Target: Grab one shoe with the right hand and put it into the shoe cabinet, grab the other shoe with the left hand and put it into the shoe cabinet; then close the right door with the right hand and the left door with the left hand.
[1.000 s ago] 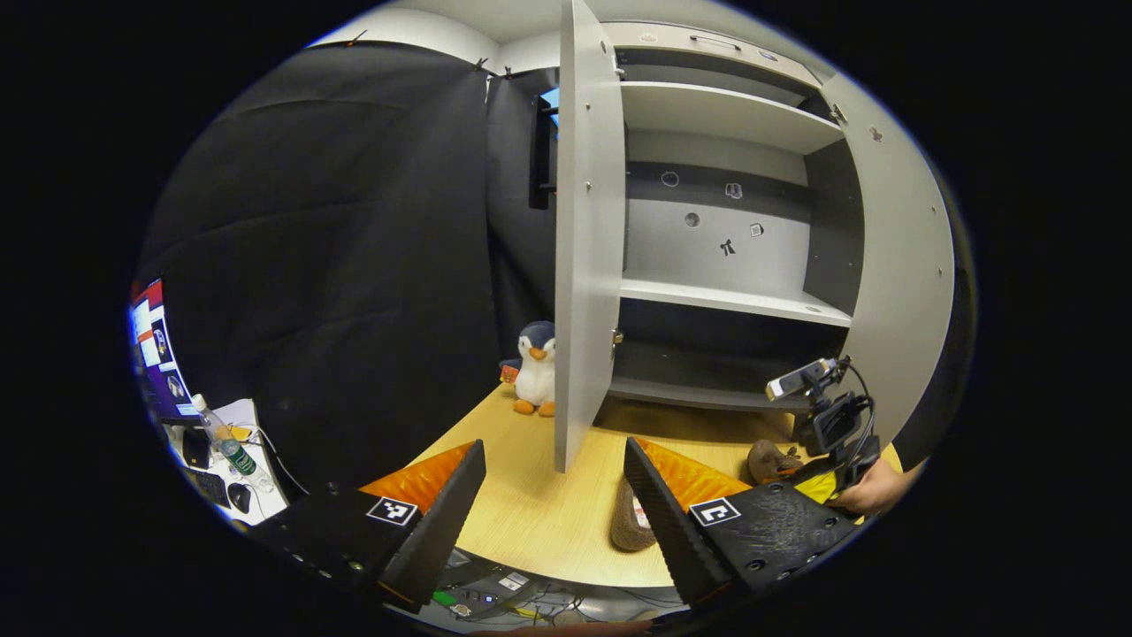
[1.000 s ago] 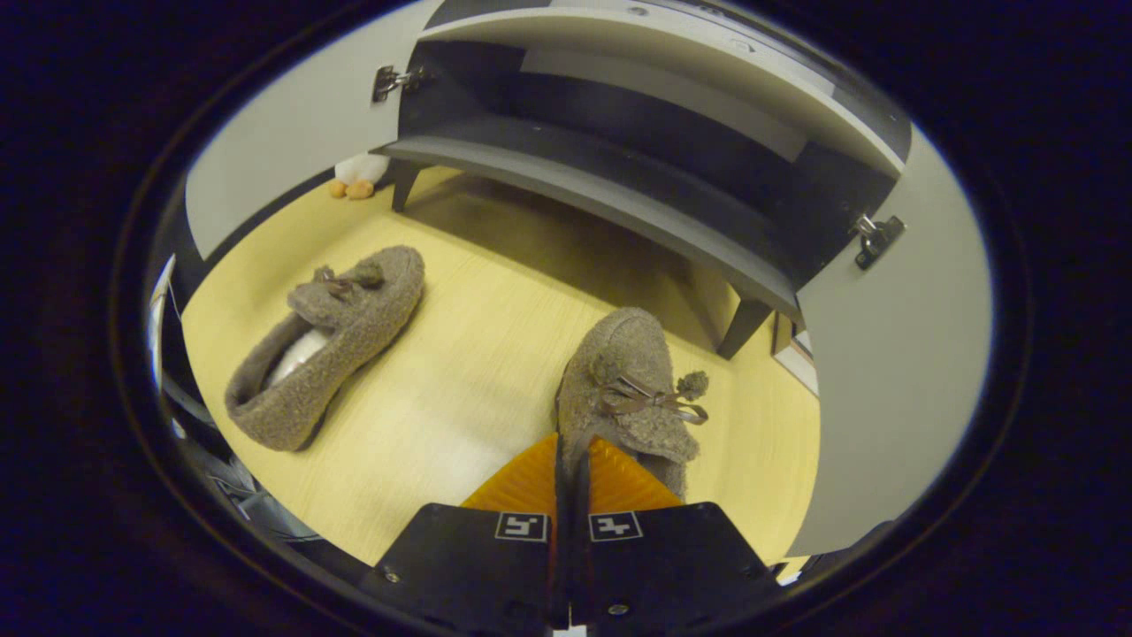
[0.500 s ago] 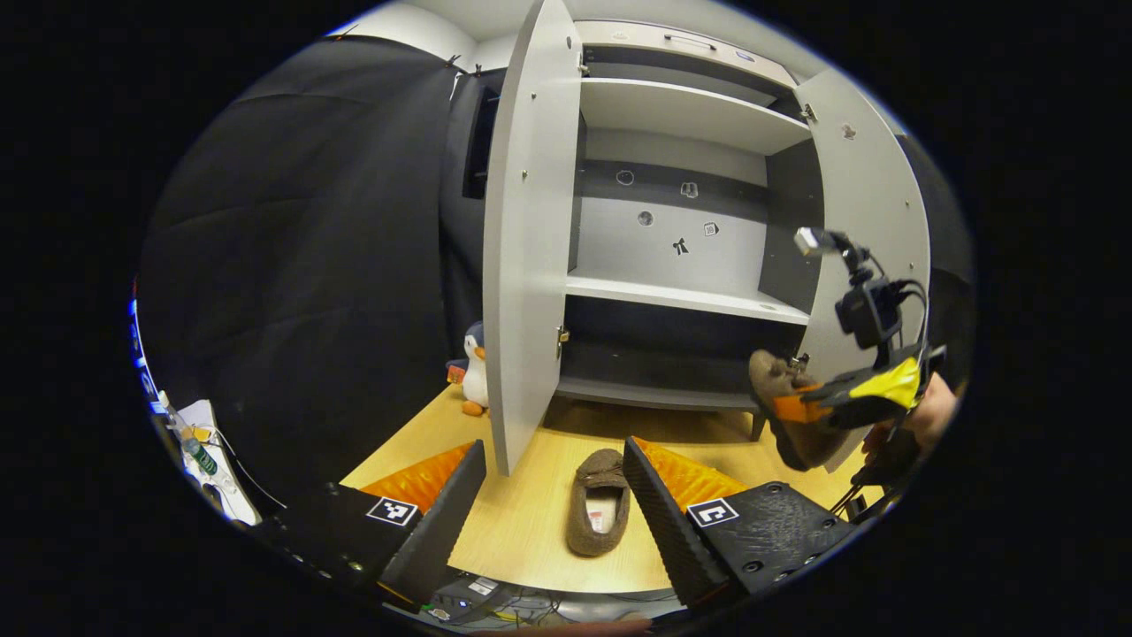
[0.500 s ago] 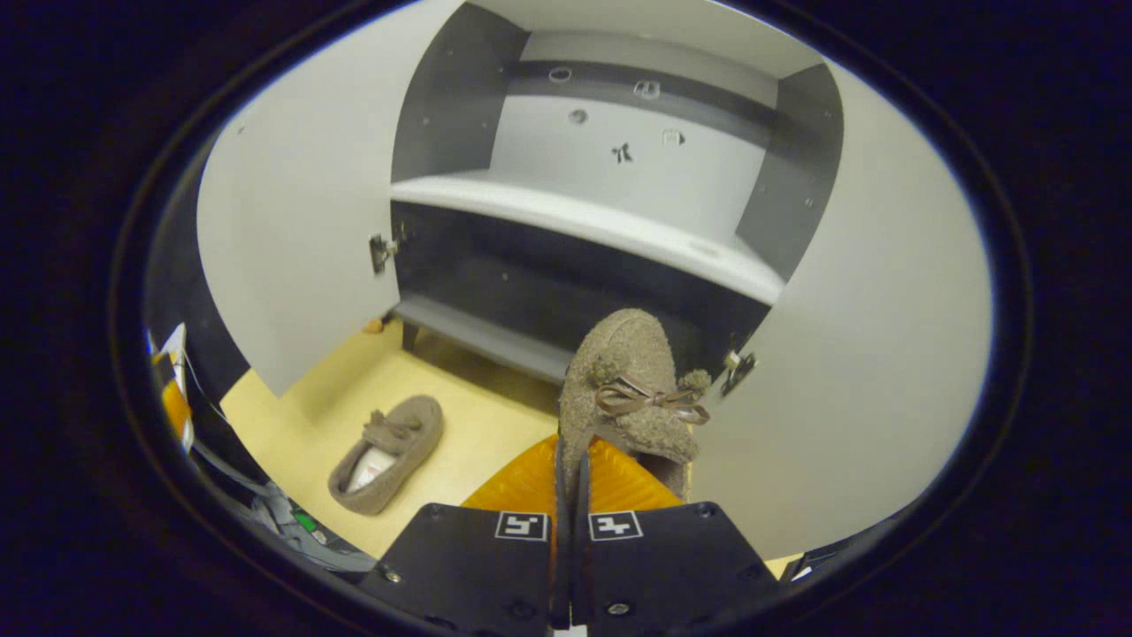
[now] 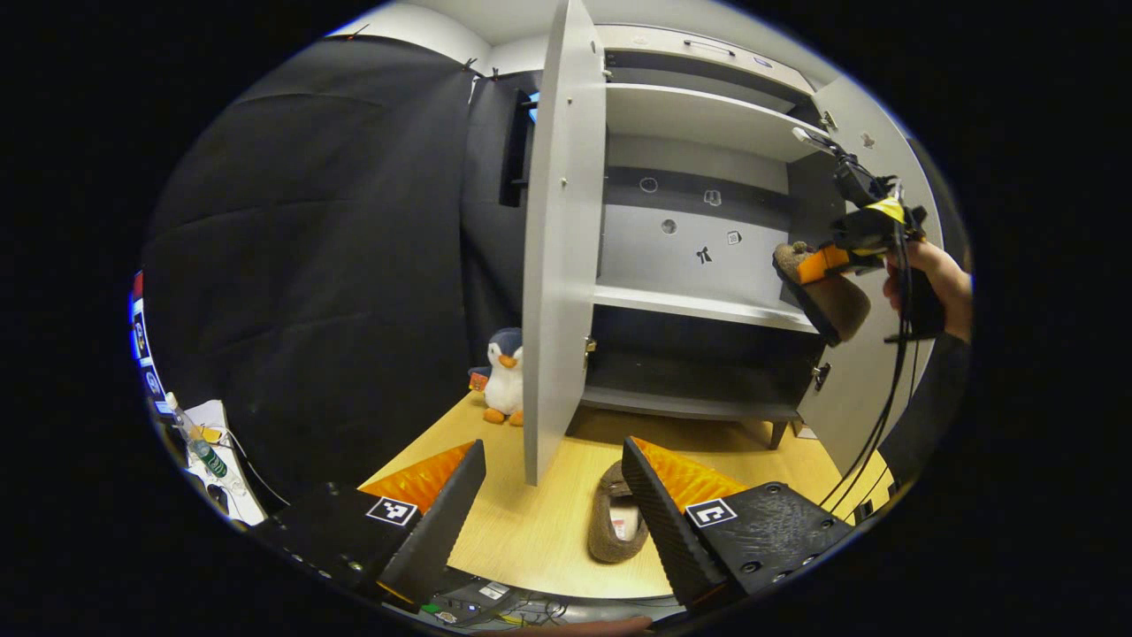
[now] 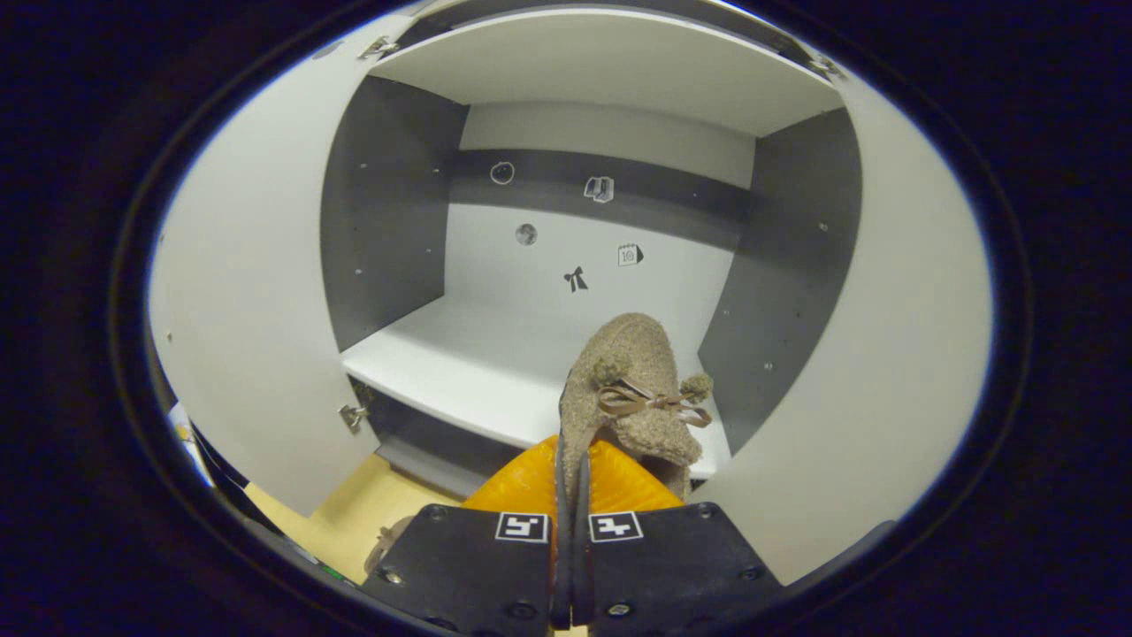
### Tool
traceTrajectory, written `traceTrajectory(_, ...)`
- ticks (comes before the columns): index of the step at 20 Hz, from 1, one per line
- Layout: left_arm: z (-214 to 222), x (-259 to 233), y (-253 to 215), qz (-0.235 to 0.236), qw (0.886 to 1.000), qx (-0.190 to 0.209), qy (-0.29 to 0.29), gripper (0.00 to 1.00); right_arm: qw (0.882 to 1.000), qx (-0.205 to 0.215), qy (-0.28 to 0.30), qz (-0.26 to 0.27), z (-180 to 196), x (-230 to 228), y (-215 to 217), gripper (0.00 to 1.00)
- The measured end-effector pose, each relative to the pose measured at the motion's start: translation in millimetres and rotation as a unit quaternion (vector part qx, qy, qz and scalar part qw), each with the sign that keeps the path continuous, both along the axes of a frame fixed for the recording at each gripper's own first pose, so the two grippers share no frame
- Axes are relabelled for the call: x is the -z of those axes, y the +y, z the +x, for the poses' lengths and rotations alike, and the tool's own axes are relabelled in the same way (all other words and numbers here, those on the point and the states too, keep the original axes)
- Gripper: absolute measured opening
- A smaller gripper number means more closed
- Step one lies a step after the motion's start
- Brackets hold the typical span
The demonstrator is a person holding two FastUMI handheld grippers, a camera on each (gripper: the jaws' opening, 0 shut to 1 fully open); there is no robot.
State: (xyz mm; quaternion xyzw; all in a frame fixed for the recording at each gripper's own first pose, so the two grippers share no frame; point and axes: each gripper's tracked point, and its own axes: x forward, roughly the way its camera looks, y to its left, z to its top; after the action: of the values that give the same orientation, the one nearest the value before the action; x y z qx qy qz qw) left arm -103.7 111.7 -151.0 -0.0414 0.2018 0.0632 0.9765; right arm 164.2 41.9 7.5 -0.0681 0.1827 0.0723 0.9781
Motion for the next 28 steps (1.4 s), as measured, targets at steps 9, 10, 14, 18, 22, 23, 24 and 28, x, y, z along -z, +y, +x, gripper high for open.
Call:
traceTrajectory(9, -44.5, 12.2, 70.0, 0.003, 0.992, -0.12, 0.029, 0.94, 0.993, 0.029, 0.109, -0.038, 141.9, 32.7, 6.1, 0.04)
traceTrajectory(10, -50.6, 13.1, 77.3, 0.007, 0.991, -0.133, 0.03, 0.94, 0.992, 0.036, 0.114, -0.041, 152.3, 37.7, 3.4, 0.04)
traceTrajectory(14, -56.9, 11.0, 91.2, 0.0, 0.986, -0.166, 0.033, 0.94, 0.99, 0.027, 0.133, -0.037, 151.0, 47.2, 17.0, 0.04)
traceTrajectory(18, -53.2, 9.4, 93.3, -0.011, 0.986, -0.164, 0.026, 0.93, 0.992, 0.009, 0.121, -0.039, 145.4, 45.0, 23.2, 0.34)
traceTrajectory(22, -48.9, 12.3, 86.7, -0.012, 0.989, -0.145, 0.028, 0.93, 0.995, 0.023, 0.089, -0.033, 132.1, 23.6, 8.1, 0.64)
traceTrajectory(23, -46.6, 12.1, 84.7, -0.012, 0.99, -0.14, 0.027, 0.93, 0.997, 0.024, 0.076, -0.022, 125.1, 14.8, 5.9, 0.64)
traceTrajectory(24, -44.9, 12.5, 81.0, -0.014, 0.991, -0.132, 0.028, 0.93, 0.998, 0.02, 0.063, -0.008, 117.6, 7.4, 6.3, 0.64)
traceTrajectory(28, -30.6, 14.3, 64.0, -0.032, 0.995, -0.09, 0.027, 0.93, 0.994, -0.093, 0.021, 0.052, 58.4, -22.3, 36.1, 0.7)
